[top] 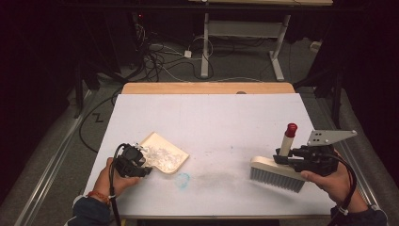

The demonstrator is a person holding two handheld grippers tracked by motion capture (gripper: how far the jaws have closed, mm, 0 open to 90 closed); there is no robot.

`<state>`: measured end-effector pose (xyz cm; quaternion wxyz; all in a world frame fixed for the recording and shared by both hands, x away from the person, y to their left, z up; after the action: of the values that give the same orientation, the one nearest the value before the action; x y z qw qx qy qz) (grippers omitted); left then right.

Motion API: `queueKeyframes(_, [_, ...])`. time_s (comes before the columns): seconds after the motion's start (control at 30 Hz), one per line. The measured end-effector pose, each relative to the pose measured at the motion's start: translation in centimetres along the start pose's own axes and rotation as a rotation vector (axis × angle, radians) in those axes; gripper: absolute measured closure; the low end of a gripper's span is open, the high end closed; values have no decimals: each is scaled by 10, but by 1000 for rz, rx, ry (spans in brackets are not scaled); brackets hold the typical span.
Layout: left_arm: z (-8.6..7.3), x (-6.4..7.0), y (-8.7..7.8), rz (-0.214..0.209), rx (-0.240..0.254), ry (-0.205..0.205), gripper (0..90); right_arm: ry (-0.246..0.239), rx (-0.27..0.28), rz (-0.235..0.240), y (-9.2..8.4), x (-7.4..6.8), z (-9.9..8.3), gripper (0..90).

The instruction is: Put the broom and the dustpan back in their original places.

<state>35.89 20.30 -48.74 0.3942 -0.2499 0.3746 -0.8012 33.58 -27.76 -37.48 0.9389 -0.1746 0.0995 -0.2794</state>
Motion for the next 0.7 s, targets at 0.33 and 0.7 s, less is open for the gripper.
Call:
queueKeyframes(0.33, [-2, -12, -1, 71, 51, -99, 629, 15, -81, 77, 19, 13, -6, 712])
queueKeyframes(0.7, [-4, -10, -1, 70, 146, -250, 523, 62, -118, 62, 38, 43, -6, 710])
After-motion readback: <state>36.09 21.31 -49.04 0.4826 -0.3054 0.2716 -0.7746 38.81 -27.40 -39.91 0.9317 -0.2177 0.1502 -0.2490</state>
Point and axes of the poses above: each handheld gripper's, and its own axes: y roughly forward along the jaws, z roughly out of its top, x roughly to its right, the point moved 4 cm from there along y, roughly forward along the jaws, and after that the axes turned 14 degrees about x, right-handed, at the moved point
